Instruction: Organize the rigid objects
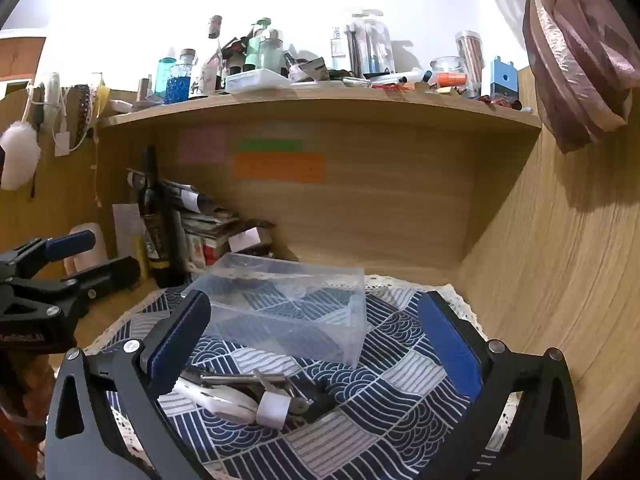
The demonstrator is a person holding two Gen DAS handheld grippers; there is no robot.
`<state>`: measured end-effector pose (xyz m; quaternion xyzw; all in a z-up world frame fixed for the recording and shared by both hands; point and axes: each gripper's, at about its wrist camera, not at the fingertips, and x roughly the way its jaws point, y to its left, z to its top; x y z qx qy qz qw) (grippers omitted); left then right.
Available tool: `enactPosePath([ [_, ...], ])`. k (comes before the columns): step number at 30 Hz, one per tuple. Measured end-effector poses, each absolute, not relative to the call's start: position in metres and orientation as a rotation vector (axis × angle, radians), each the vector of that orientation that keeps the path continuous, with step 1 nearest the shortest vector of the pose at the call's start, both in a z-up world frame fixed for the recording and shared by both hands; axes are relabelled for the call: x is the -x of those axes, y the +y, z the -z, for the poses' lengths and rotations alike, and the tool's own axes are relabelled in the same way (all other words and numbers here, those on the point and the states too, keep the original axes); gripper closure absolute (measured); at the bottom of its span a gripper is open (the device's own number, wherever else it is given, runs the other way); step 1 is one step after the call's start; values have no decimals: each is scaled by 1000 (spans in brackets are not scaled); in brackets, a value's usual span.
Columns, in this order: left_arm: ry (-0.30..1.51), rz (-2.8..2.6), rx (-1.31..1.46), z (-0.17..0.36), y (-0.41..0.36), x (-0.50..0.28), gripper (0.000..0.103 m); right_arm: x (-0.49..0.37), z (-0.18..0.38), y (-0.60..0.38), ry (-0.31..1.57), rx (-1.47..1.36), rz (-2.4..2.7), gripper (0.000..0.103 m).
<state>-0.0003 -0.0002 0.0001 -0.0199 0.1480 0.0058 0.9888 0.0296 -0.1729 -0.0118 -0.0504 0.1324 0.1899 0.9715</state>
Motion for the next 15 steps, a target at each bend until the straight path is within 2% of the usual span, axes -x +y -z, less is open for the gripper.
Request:
enactPosePath([
  [15, 309, -1, 37, -4, -3, -1, 0, -35, 7, -175, 291, 86, -389, 0],
])
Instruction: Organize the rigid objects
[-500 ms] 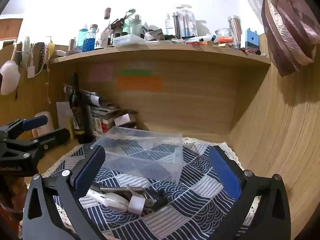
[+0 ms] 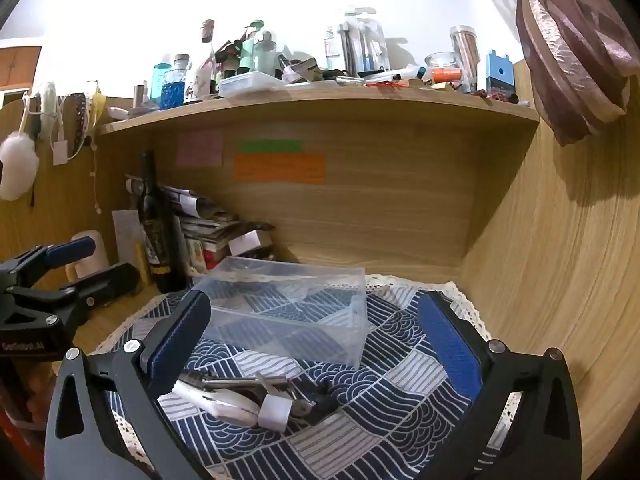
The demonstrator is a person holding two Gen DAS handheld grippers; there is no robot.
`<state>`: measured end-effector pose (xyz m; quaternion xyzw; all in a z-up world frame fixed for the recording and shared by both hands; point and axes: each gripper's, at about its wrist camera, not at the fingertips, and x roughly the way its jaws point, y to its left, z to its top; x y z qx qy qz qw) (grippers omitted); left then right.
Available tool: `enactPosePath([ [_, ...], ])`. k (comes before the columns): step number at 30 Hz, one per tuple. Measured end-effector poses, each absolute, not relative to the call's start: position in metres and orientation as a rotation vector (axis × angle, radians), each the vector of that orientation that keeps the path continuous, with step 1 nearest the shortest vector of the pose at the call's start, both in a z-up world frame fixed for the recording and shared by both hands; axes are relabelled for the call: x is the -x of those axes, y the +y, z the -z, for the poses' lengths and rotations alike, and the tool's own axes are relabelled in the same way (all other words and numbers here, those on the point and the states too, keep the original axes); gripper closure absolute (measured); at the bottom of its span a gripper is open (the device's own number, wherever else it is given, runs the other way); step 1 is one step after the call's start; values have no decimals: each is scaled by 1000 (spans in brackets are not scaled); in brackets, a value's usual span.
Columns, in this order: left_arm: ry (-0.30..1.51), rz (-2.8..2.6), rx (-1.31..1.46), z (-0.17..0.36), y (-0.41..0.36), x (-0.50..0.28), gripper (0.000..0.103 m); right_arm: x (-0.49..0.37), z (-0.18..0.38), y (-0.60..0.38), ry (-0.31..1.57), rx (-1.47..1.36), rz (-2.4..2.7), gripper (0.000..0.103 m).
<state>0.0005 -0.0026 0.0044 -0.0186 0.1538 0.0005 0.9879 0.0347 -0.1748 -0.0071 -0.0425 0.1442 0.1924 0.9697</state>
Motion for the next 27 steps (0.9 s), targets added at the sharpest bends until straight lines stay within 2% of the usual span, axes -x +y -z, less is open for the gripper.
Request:
enactPosePath([
  [27, 291, -4, 23, -6, -11, 0, 0, -29, 9, -179, 278, 50, -401, 0],
])
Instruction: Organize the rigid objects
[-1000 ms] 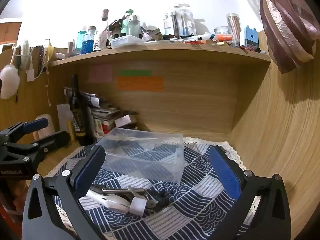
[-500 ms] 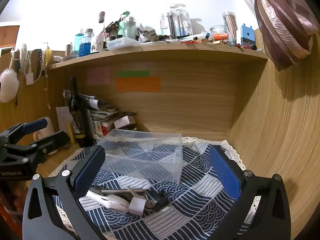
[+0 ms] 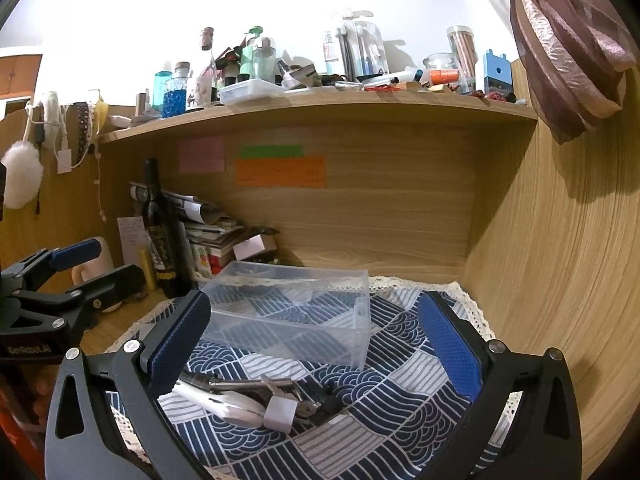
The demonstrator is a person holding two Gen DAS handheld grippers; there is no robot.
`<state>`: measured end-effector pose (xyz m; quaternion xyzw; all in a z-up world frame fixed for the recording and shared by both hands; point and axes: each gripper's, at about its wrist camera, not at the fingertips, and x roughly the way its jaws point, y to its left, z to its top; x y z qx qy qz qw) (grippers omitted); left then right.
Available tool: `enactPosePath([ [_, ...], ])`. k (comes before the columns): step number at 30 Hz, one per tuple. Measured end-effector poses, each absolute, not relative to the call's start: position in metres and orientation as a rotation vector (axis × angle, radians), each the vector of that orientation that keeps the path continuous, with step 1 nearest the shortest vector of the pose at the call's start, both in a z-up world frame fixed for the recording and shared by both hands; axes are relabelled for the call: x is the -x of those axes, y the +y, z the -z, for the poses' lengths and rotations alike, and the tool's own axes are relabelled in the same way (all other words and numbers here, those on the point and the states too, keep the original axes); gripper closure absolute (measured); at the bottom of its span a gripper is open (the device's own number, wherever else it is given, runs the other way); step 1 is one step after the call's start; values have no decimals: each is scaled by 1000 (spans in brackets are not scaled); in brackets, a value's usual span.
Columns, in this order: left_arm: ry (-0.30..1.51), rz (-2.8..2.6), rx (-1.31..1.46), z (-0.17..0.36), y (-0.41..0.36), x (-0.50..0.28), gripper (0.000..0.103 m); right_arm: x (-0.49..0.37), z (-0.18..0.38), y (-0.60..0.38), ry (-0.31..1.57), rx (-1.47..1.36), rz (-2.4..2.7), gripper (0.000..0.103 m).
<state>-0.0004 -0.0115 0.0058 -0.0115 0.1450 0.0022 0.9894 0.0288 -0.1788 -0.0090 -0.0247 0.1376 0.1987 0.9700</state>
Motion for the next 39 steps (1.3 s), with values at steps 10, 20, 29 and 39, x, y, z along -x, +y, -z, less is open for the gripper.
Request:
enactPosePath([
  [10, 292, -1, 29, -6, -11, 1, 0, -26, 9, -178, 274, 48, -406, 0],
  [20, 292, -3, 28, -6, -12, 1, 0, -26, 9, -177, 277, 47, -408, 0],
  [29, 293, 2, 27, -6, -13, 1, 0, -26, 8, -176, 273, 48, -410, 0],
  [39, 293, 3, 28, -5, -14, 1, 0, -26, 8, -174, 274, 51, -416, 0],
])
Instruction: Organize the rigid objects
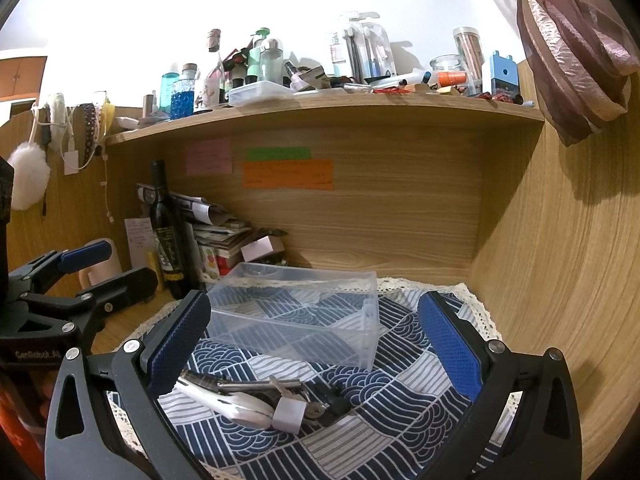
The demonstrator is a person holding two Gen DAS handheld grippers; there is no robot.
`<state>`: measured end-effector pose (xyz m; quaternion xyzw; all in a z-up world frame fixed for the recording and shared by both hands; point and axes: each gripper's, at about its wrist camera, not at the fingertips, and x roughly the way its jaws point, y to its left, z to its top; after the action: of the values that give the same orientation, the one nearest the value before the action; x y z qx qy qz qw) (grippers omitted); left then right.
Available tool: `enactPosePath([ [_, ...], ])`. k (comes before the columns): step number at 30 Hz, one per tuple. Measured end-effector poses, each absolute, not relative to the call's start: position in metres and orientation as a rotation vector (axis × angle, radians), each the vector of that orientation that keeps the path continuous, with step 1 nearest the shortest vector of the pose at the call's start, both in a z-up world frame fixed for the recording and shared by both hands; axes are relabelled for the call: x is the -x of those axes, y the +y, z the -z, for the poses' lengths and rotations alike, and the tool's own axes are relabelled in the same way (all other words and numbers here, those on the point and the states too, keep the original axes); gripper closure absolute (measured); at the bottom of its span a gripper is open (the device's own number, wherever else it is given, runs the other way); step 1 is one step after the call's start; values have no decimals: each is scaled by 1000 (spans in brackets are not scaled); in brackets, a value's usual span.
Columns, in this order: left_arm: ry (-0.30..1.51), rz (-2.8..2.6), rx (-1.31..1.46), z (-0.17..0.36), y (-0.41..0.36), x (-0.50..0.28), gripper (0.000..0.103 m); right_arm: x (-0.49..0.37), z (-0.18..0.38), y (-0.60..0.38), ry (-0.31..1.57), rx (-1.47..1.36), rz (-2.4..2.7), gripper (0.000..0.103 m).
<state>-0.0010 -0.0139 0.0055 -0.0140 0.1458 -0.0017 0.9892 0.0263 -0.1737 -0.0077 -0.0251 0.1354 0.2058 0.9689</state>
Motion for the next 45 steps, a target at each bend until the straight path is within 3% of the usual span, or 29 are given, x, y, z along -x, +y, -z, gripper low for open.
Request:
enactPosePath([
  [13, 368, 19, 56, 6, -5, -15, 0, -42, 18, -180, 317, 42, -421, 0],
  [27, 675, 16, 96, 93, -10, -57, 0, -81, 84, -196, 557, 82, -377, 0],
  [32, 721, 80, 41, 114, -32, -67, 0, -84, 101, -192, 620, 82, -426, 12],
  [36, 778, 107, 28, 125, -36, -73, 20, -85, 109, -184, 655, 83, -483, 21],
  [41, 820, 149, 63, 137, -29, -67, 28, -85, 116, -170, 679, 104, -538, 32],
  [45, 823, 140, 48, 140, -27, -55, 30, -86, 121, -160, 695, 126, -561, 33],
])
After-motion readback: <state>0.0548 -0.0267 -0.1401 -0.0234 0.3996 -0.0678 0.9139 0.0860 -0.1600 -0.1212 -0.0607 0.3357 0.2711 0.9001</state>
